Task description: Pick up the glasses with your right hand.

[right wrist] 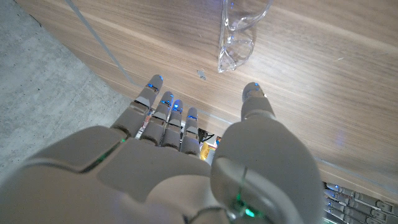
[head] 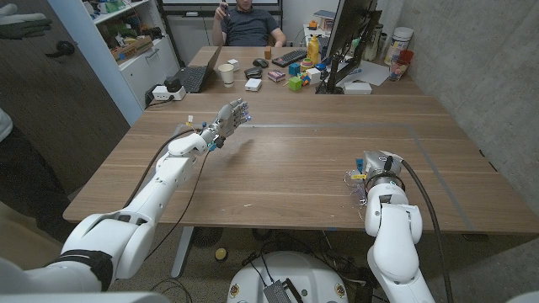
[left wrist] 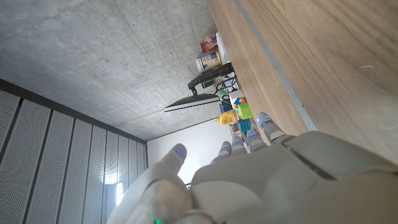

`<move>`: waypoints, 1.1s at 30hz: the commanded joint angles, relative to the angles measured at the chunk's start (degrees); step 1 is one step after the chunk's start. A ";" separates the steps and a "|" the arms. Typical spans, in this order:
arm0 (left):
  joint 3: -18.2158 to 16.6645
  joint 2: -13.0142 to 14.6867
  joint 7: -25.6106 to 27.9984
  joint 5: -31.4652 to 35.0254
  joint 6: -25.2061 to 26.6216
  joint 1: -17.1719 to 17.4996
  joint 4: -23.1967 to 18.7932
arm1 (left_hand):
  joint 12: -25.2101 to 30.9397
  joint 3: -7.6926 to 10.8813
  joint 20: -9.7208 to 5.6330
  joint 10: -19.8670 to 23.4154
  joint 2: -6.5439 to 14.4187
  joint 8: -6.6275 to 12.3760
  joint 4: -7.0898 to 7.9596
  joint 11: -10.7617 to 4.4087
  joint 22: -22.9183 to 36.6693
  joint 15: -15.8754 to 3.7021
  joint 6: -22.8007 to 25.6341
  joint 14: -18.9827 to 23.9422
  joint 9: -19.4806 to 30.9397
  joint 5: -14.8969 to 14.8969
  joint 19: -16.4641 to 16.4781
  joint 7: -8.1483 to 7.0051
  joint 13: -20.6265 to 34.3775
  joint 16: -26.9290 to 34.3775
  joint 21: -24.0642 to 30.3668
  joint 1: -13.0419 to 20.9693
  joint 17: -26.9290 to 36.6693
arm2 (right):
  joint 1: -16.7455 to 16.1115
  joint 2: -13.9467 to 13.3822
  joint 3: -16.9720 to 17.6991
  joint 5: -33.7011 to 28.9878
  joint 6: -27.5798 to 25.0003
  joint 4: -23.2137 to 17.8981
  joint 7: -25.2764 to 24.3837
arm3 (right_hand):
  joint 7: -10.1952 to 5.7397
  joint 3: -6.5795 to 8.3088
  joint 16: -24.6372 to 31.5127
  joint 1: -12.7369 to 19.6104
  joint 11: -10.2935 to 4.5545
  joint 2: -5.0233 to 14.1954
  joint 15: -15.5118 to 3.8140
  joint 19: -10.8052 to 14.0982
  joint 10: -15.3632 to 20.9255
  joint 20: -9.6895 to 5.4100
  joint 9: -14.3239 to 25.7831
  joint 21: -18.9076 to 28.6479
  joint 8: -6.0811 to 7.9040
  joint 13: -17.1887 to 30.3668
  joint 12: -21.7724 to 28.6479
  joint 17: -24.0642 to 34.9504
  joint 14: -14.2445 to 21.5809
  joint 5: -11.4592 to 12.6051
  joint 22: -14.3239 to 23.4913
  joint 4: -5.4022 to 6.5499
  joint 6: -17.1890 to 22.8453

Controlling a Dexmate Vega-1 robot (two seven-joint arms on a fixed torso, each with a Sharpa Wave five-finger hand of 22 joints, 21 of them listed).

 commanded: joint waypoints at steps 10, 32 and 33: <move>0.15 0.65 -0.14 -0.56 0.28 0.72 -1.18 | 0.00 -0.28 0.24 -10.25 7.18 0.27 0.14 0.00 0.21 0.06 -5.61 -12.71 0.12 0.43 -9.01 0.05 0.23 0.12 -0.27 -0.07 0.31 | 1.81 1.10 -0.34 -3.19 -0.75 1.71 8.30 | -0.54 -1.12 0.65 0.90 -0.34 0.08 -3.45 -1.40 0.13 -0.20 0.23 -0.48 -0.24 0.44 0.12 0.62 0.01 -0.03 0.22 0.63 0.13; 0.33 1.06 -0.24 -0.77 0.51 1.22 -2.27 | 0.00 -0.35 0.24 -10.28 7.21 0.26 0.14 0.17 0.22 0.03 -5.69 -12.67 0.12 0.46 -8.92 0.09 0.23 0.14 -0.49 -0.07 0.31 | 3.65 2.29 -0.06 -6.90 -0.01 2.88 17.01 | -0.70 -3.75 4.04 0.45 0.00 0.74 -4.25 -4.69 4.34 -0.14 0.30 -0.48 0.99 1.60 2.19 3.60 3.83 -0.04 0.45 2.07 4.27; 0.34 1.09 -0.23 -0.78 0.55 1.26 -2.36 | -0.01 -0.36 0.24 -10.31 7.21 0.27 0.14 0.16 0.22 0.05 -5.68 -12.68 0.12 0.46 -8.93 0.07 0.23 0.13 -0.51 -0.07 0.31 | 3.66 2.30 -0.03 -6.83 0.04 2.87 17.16 | -0.71 -3.85 4.15 0.45 -0.05 0.75 -4.23 -4.75 4.41 -0.16 0.30 -0.46 1.02 1.65 2.26 3.74 3.91 -0.04 0.45 2.11 4.45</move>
